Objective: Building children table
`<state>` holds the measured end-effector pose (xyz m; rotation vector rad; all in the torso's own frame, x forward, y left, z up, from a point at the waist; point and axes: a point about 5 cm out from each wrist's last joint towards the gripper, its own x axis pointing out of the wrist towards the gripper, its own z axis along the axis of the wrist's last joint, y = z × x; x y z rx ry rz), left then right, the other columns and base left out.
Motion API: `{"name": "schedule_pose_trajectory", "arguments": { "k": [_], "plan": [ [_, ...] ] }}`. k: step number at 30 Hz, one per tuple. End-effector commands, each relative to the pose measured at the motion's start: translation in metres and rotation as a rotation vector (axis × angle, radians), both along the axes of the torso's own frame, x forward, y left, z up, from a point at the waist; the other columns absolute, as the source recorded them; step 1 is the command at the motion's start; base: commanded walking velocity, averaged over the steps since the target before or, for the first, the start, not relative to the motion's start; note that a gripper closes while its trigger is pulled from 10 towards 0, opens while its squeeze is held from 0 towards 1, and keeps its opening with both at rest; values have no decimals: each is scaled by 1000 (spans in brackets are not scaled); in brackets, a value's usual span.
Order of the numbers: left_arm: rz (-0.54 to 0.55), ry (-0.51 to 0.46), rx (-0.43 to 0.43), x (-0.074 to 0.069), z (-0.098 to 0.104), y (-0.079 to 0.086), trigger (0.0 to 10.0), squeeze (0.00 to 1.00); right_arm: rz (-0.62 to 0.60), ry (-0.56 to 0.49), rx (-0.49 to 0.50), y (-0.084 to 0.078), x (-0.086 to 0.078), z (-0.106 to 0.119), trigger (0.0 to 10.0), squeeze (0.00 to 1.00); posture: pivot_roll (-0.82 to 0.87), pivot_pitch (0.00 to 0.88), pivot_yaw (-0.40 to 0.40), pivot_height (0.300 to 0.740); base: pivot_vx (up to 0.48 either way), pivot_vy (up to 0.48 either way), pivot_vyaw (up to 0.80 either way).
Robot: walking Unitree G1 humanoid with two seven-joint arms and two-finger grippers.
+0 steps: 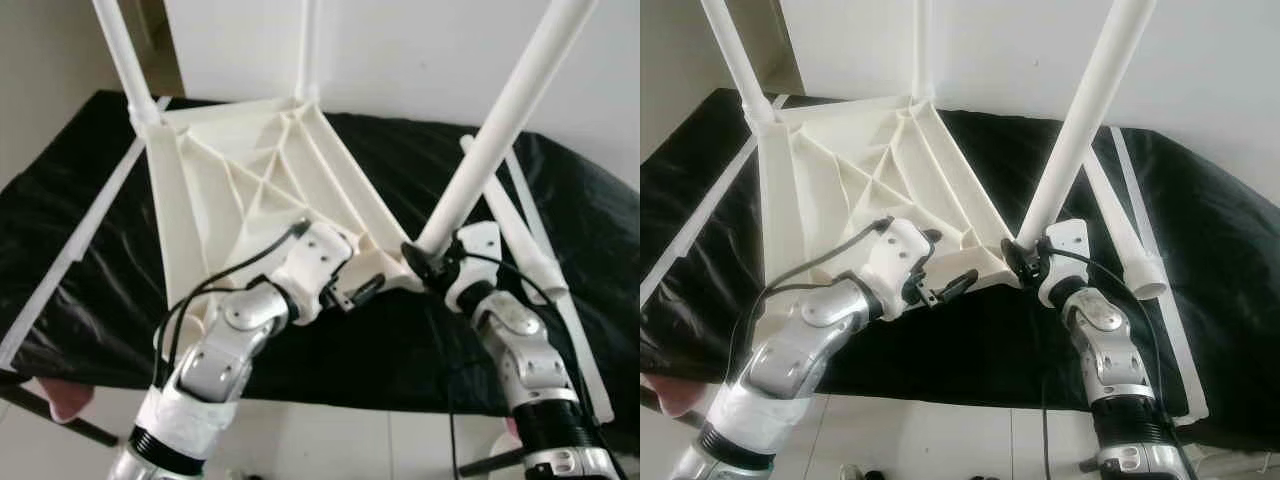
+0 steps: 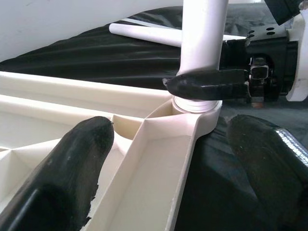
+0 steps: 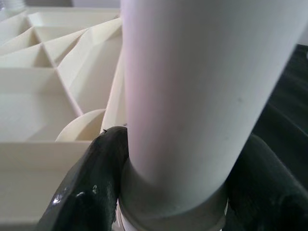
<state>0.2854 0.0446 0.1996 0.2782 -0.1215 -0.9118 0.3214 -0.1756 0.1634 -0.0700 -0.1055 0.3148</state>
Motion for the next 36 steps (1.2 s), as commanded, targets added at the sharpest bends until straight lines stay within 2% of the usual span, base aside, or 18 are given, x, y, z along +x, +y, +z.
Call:
{"name": "schedule_pose_trajectory", "arguments": {
  "k": [1, 5, 7, 10, 12, 13, 16, 18, 20, 26, 27, 30, 31, 36],
  "plan": [
    [-27, 8, 11, -3, -1, -4, 10000, 0, -19, 11, 14, -1, -2, -1, 10000, 0, -95, 152, -3, 740, 0, 0, 0],
    [-29, 11, 12, -3, -1, -4, 10000, 0, -112, 16, 53, 3, -3, 1, 10000, 0, -103, 157, -1, 740, 0, 0, 0],
    [-34, 13, 10, -3, -2, -5, 10000, 0, -234, 44, 86, 7, -4, -3, 10000, 0, -107, 157, -1, 740, 0, 0, 0],
    [-36, 14, 9, -3, -1, -5, 10000, 0, -300, 56, 97, 10, -5, -5, 10000, 0, -112, 158, -1, 740, 0, 0, 0],
    [-39, 16, 4, -3, -1, -6, 10000, 0, -432, 79, 134, 18, -8, -10, 10000, 0, -121, 162, 0, 740, 0, 0, 0],
    [-39, 16, 4, -3, -1, -6, 10000, 0, -432, 79, 134, 18, -8, -10, 10000, 0, -121, 162, 0, 740, 0, 0, 0],
    [-42, 16, 0, -2, 0, -8, 10000, 0, -553, 88, 172, 29, -10, -13, 10000, 0, -132, 172, 6, 740, 0, 0, 0],
    [-44, 12, -2, -1, 2, -9, 10000, 0, -558, 88, 203, 41, -10, -12, 10000, 0, -140, 176, 4, 740, 0, 0, 0],
    [-39, 20, -14, -1, 2, -8, 10000, 0, -525, 84, 223, 44, -11, -9, 10000, 0, -150, 183, 1, 740, 0, 0, 0],
    [-46, 27, 0, -4, -3, -7, 10000, 0, -529, 59, 240, 36, -17, -7, 10000, 0, -169, 190, 5, 740, 0, 0, 0],
    [-49, 28, 0, -5, -3, -8, 10000, 0, -531, 51, 245, 35, -18, -7, 10000, 310, -170, 189, 7, 740, 0, 0, 0],
    [-52, 30, -1, -5, -3, -8, 10000, 0, -545, 45, 253, 35, -20, -6, 10000, 310, -172, 189, 7, 740, 0, 0, 0],
    [-54, 30, -1, -5, -3, -8, 10000, 0, -533, 37, 254, 36, -21, -5, 10000, 1000, -178, 188, 8, 740, 0, 0, 0],
    [-61, 33, 0, -6, -4, -9, 10000, 0, -481, 13, 239, 38, -23, -3, 10000, 1000, -181, 184, 11, 740, 0, 0, 0]
  ]
}}
